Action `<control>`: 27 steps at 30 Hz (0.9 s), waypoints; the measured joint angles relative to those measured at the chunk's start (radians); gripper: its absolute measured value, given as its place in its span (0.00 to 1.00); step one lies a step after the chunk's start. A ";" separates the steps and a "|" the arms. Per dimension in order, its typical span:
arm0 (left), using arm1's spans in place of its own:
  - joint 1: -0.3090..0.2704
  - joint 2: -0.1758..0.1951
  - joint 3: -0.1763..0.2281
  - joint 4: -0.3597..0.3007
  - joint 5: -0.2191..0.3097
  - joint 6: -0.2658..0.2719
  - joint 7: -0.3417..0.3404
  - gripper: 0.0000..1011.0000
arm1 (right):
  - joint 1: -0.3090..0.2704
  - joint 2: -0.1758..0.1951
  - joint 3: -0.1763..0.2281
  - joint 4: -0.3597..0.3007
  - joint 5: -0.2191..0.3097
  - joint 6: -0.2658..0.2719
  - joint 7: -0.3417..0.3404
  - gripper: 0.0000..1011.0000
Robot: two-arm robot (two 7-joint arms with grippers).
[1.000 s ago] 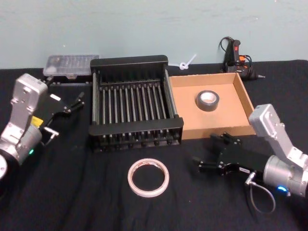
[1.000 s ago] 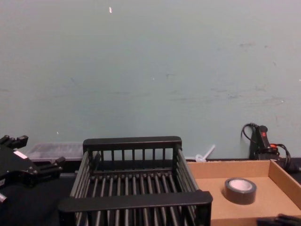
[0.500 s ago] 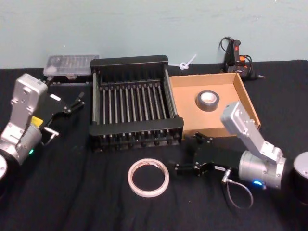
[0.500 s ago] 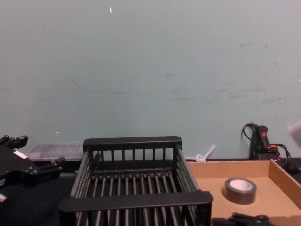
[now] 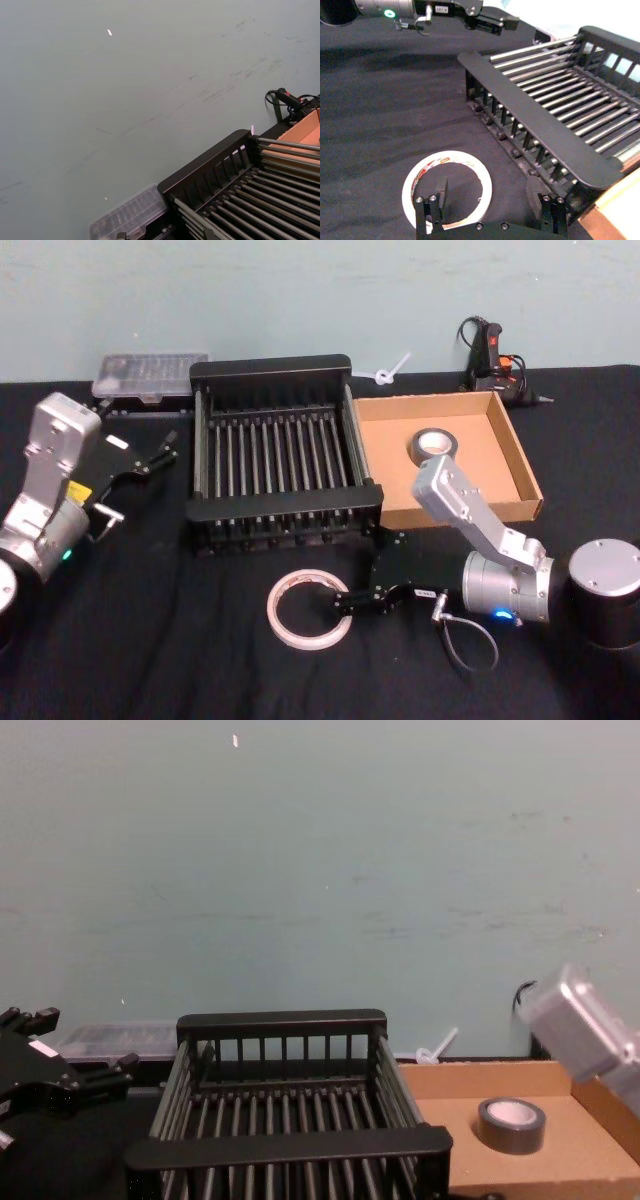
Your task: Pick up the white tape and place it into the black box , Pick up the silver tape and place it into the brown box.
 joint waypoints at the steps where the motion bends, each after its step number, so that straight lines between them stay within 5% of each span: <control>1: 0.000 0.000 0.000 0.000 0.000 0.000 0.000 0.99 | 0.004 -0.002 -0.004 0.004 -0.001 0.002 0.001 0.99; 27: 0.000 0.000 0.000 0.000 0.000 0.000 0.000 0.99 | 0.037 -0.021 -0.059 0.055 0.011 0.040 -0.003 0.99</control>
